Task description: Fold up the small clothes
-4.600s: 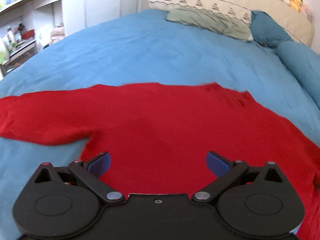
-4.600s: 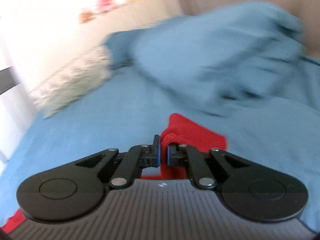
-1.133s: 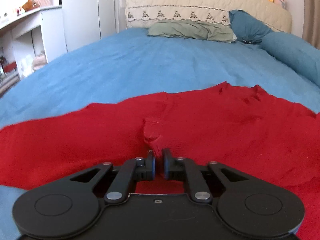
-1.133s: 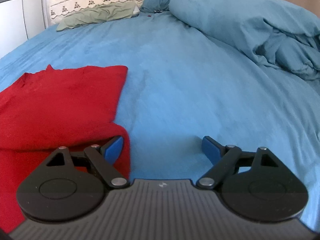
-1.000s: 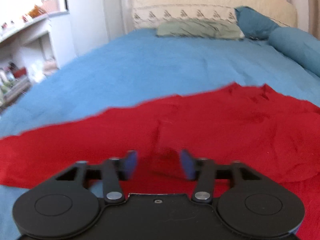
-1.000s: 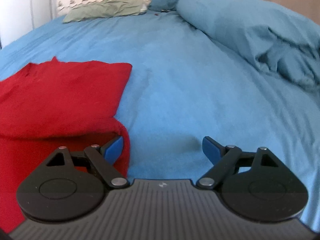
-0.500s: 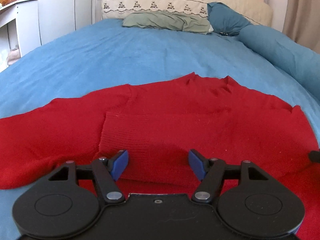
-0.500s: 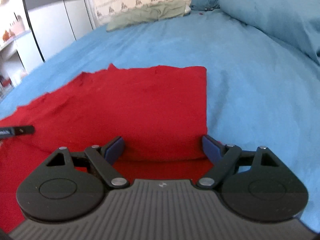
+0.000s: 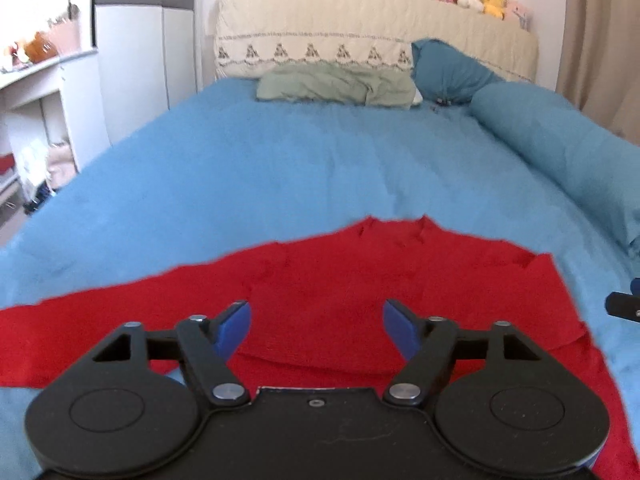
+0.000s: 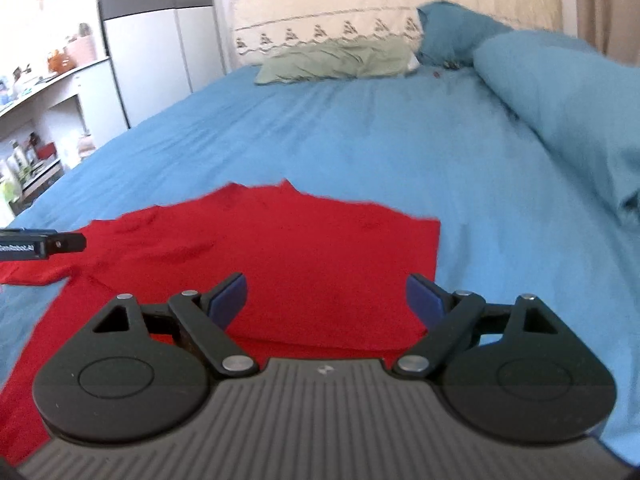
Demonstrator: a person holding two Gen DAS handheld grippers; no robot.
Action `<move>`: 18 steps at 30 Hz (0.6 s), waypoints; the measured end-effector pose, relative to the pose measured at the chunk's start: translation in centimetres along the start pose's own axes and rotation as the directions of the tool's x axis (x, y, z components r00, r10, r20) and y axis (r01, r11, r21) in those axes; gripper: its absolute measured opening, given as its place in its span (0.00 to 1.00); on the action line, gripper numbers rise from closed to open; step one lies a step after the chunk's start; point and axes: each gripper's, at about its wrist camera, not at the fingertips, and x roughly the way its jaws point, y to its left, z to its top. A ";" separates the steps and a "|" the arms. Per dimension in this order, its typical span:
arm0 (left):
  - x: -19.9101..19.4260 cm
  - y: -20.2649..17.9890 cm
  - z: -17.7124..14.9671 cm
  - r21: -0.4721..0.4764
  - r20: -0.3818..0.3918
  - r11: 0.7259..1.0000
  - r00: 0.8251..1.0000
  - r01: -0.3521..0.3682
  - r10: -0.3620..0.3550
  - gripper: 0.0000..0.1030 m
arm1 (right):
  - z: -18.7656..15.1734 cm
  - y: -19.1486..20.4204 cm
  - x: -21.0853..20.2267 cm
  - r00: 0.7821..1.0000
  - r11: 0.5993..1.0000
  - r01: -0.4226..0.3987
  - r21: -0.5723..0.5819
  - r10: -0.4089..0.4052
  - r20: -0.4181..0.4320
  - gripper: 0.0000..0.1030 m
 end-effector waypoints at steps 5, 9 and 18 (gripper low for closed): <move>-6.6 3.6 1.3 -0.062 0.071 0.998 0.997 -0.024 0.029 0.98 | 2.7 3.5 -3.7 0.998 0.998 -0.056 0.002 0.056 0.009 1.00; -9.7 8.5 1.3 -0.138 0.092 0.989 0.993 -0.060 0.074 0.98 | 3.7 7.3 -5.4 0.995 0.995 -0.094 -0.027 0.094 0.019 1.00; -10.6 23.7 -2.4 -0.335 0.046 0.914 0.965 -0.229 0.259 0.98 | 2.9 15.4 -4.0 0.984 0.984 -0.177 -0.028 0.177 -0.012 1.00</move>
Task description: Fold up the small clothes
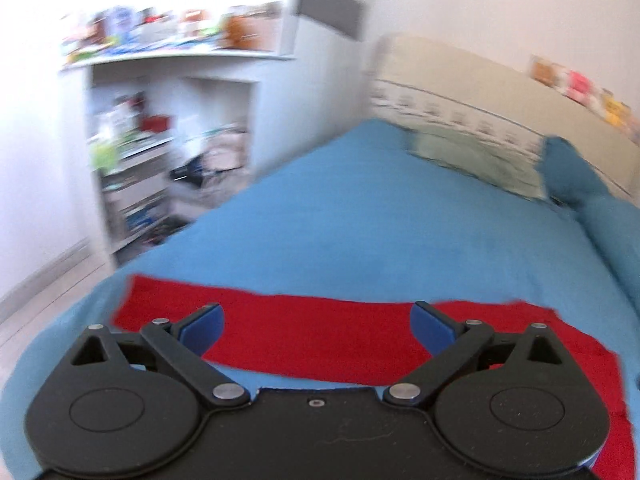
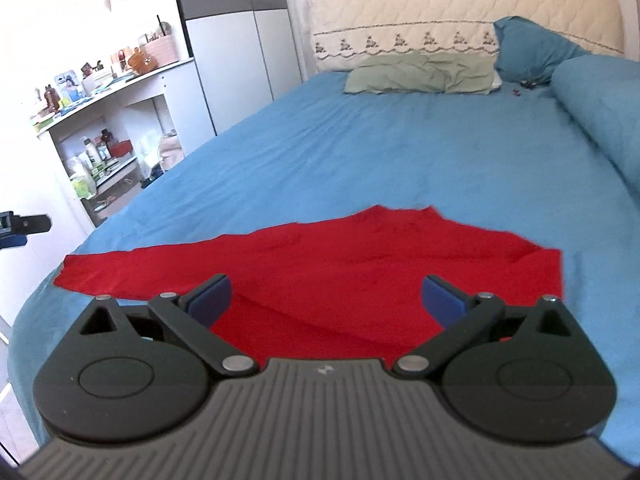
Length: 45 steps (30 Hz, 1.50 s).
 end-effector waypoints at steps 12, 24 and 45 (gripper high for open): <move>11.1 14.6 -3.8 -0.276 -0.096 0.958 0.994 -0.073 0.048 0.76 | -5.0 2.6 5.9 0.996 0.999 0.023 0.032 -0.020 -0.088 1.00; 15.9 14.8 -3.5 -0.298 -0.098 0.939 0.984 -0.174 0.152 0.08 | -6.5 1.8 8.7 0.989 0.996 0.078 0.032 -0.073 -0.126 1.00; 6.0 -12.5 1.6 0.201 0.157 0.970 0.973 0.138 -0.171 0.05 | -4.5 -4.8 3.7 0.987 0.984 0.160 0.083 -0.158 -0.030 1.00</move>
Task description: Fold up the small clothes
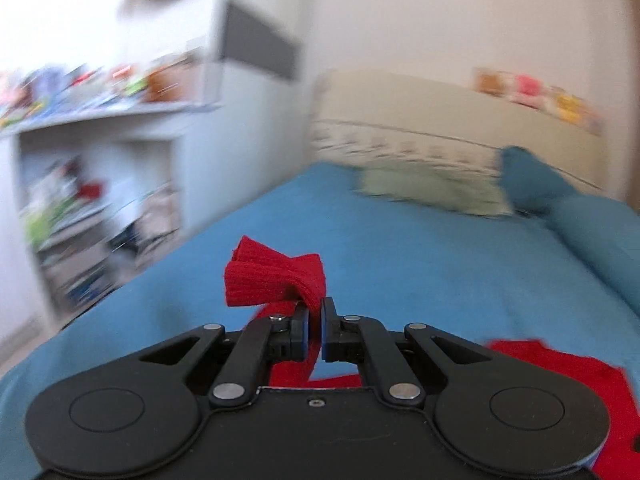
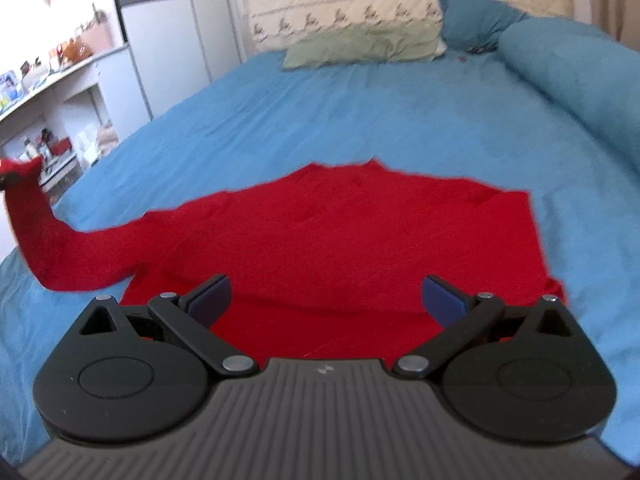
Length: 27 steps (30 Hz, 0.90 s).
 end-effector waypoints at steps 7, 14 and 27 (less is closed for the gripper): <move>2.2 -15.9 -2.4 0.171 -0.045 0.967 0.982 0.190 -0.184 0.05 | 1.3 -4.9 -2.4 0.998 0.999 0.039 0.036 -0.041 0.056 1.00; 6.2 -24.9 -10.7 0.195 -0.241 0.931 0.936 0.307 -0.258 0.05 | 0.4 -9.1 -2.1 0.997 0.996 0.062 0.058 -0.064 0.038 1.00; 5.5 -25.3 -15.1 0.256 -0.260 0.928 0.944 0.272 -0.205 0.75 | -1.6 -12.0 0.1 0.998 0.993 0.055 0.102 -0.055 -0.007 1.00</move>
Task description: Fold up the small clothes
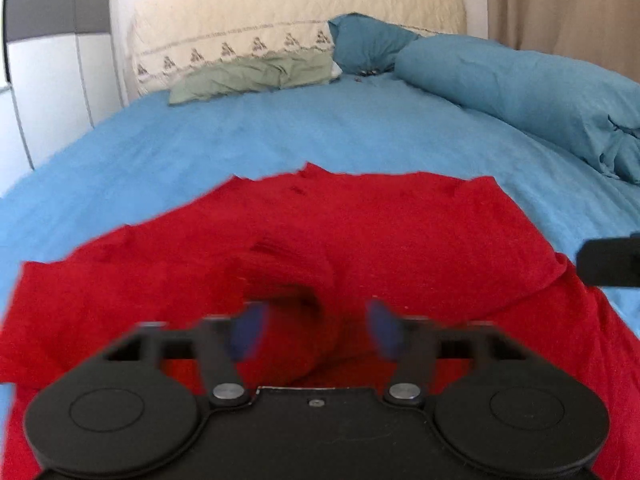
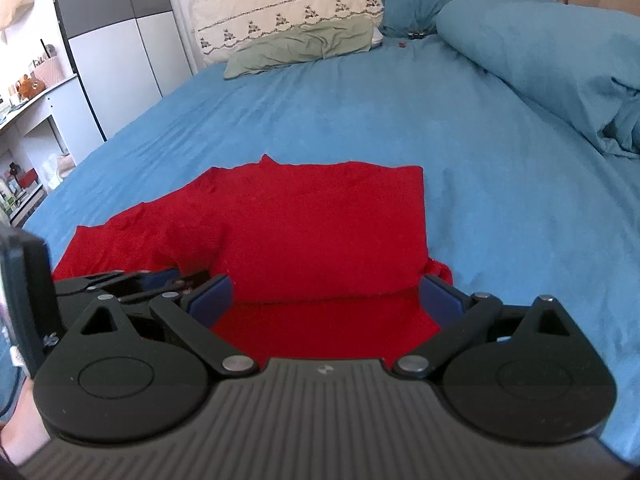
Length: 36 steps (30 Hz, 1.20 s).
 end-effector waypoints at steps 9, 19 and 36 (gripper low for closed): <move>-4.5 6.5 -1.4 -0.021 -0.032 0.979 0.979 -0.203 0.203 0.86 | 1.3 4.2 1.5 0.999 0.994 -0.036 -0.103 0.035 -0.009 1.00; -5.6 12.5 -2.9 -0.264 -0.065 0.926 0.963 -0.268 0.260 0.86 | 1.5 12.6 8.8 0.995 0.920 -0.091 -0.380 0.065 -0.081 0.85; -7.0 14.5 -3.5 -0.403 -0.059 0.890 0.976 -0.215 0.209 0.82 | -0.8 7.4 11.5 0.981 0.984 -0.173 -0.032 0.169 -0.099 0.49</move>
